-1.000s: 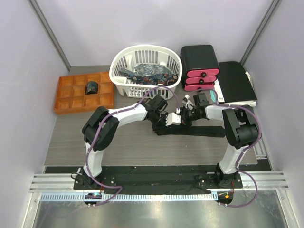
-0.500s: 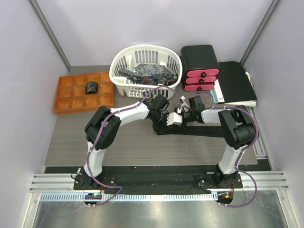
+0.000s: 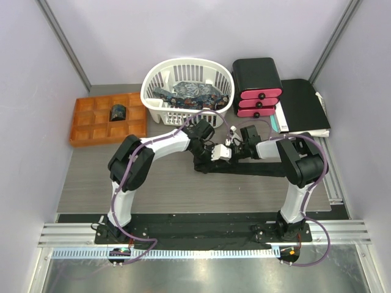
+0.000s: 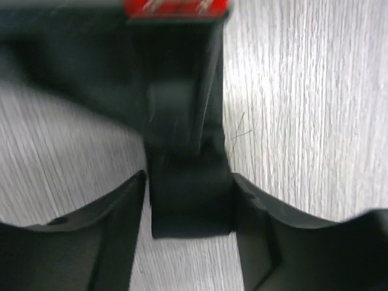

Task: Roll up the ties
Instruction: Roll the tie at the center of the board.

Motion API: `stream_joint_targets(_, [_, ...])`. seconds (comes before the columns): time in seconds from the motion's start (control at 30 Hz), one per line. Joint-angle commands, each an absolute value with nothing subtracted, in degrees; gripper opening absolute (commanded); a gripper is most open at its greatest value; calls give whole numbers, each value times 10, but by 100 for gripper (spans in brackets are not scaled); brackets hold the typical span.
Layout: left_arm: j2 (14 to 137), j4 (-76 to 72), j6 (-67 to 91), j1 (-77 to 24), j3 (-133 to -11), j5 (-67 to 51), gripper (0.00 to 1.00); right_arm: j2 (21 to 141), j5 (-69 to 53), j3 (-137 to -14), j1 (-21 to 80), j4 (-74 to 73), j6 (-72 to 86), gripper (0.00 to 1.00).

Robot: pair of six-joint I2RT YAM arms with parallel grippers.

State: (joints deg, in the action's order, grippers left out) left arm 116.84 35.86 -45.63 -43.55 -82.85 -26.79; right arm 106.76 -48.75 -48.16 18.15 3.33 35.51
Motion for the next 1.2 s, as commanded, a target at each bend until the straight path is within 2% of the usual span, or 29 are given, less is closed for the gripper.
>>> stream_joint_targets(0.0, [1135,385,-444,-390,-810,-294,62,1096,-436,-471,165,21,316,1])
stream_joint_targets(0.13, [1074,306,-389,-364,-752,-342,76,1108,-424,-471,159,13,303,1])
stream_joint_targets(0.27, [1036,216,-366,-363,-687,-362,79,1116,-418,-473,160,14,302,1])
stream_joint_targets(0.4, [1053,179,-345,-363,-686,-381,80,1120,-416,-475,160,12,300,1])
stream_joint_targets(0.6, [1092,170,-361,-377,-708,-379,72,1123,-414,-472,163,14,301,1])
stream_joint_targets(0.73, [1102,181,-364,-379,-722,-385,58,1123,-415,-470,166,18,302,1])
stream_joint_targets(0.8, [1092,181,-355,-383,-732,-392,54,1123,-413,-469,168,20,305,1])
stream_joint_targets(1.17, [1136,185,-323,-447,-772,-351,48,1119,-415,-463,186,63,346,1])
